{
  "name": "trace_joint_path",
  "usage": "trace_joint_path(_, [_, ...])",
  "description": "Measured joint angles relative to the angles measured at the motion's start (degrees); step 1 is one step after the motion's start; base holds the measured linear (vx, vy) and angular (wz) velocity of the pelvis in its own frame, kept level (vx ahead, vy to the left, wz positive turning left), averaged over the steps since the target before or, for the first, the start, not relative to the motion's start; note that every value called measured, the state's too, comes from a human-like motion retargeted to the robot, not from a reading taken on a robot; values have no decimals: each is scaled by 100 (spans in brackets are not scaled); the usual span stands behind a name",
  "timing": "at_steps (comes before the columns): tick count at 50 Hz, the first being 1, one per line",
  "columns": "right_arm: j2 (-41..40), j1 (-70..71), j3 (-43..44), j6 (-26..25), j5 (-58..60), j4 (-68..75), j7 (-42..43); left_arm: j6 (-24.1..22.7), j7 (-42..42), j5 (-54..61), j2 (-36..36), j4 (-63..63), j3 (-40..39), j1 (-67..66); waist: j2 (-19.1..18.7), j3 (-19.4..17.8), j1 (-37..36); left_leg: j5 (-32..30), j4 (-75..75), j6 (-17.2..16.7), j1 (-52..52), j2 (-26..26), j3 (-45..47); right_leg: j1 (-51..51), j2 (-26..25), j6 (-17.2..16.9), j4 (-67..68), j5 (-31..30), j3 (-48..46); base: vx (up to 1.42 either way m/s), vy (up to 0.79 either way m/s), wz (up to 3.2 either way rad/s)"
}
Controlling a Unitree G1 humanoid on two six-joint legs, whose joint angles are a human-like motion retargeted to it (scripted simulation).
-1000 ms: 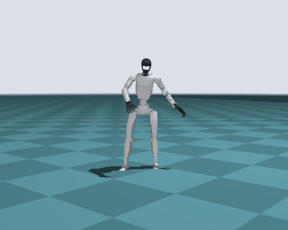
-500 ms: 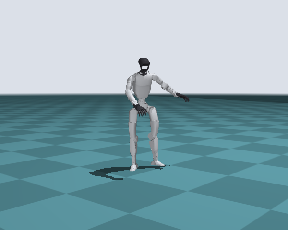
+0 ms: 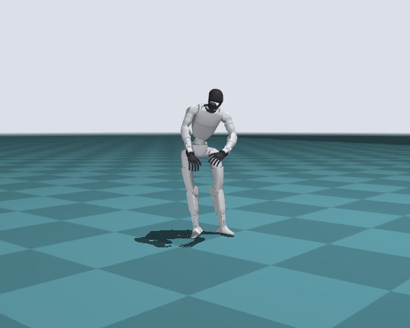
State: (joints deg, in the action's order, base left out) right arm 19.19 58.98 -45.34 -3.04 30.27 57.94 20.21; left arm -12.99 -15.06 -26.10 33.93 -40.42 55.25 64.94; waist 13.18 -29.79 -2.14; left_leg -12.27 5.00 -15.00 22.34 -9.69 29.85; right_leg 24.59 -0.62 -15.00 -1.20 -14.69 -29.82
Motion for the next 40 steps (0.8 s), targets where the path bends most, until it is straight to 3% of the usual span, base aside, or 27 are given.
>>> trace_joint_path(6, [253,-29,-13,1,-58,-240,73,149,448,25,1238,-1004,-42,-262,-257,0,88,130,0,0,-84,194,195,-45,193,0,-57,4,236,7,16,-19])
trace_joint_path(9, [439,-94,72,-34,-91,-473,255,527,332,419,1798,-2052,-422,-376,-403,0,93,159,0,0,-88,265,280,-33,238,0,-123,-47,316,1,8,-19])
trace_joint_path(12, [591,-196,162,-102,-177,-688,326,1082,91,718,1984,-3033,-968,-253,-520,0,99,167,0,0,-74,312,316,-21,258,0,-191,-104,348,0,0,0])
trace_joint_path(15, [630,-195,129,-156,-209,-725,285,1256,32,870,1925,-3274,-1158,56,-567,0,154,154,0,0,-6,334,307,24,266,0,-241,-149,335,0,0,0])
trace_joint_path(20, [357,-155,58,-176,-221,-514,177,958,-41,1232,1011,-2655,-896,355,-492,0,393,147,0,0,36,332,191,22,286,0,-191,-105,233,2,2,16])
trace_joint_path(25, [161,-100,-1,-121,-96,-409,21,46,303,1328,137,-514,-181,64,-423,0,607,153,0,0,90,326,80,62,318,0,-75,-48,131,1,3,18])
trace_joint_path(28, [232,-228,122,92,60,-541,56,-622,443,329,171,668,234,-83,-482,0,695,133,-4,0,129,381,139,241,506,0,417,180,-14,-4,7,18])
trace_joint_path(30, [286,-124,-22,15,19,-518,97,-724,168,227,334,962,497,40,-481,0,584,158,0,0,126,352,76,124,359,0,-8,-26,123,9,-9,-22])
trace_joint_path(36, [456,-161,136,72,157,-502,140,-266,222,30,1256,-330,-275,-323,-660,0,520,202,-145,0,175,399,250,234,521,0,280,86,80,-3,3,0])
trace_joint_path(40, [451,28,-79,-130,41,-461,247,610,-83,719,1596,-2154,-719,-76,-675,0,526,151,0,0,84,413,211,95,368,0,-154,-144,233,3,-5,-13])
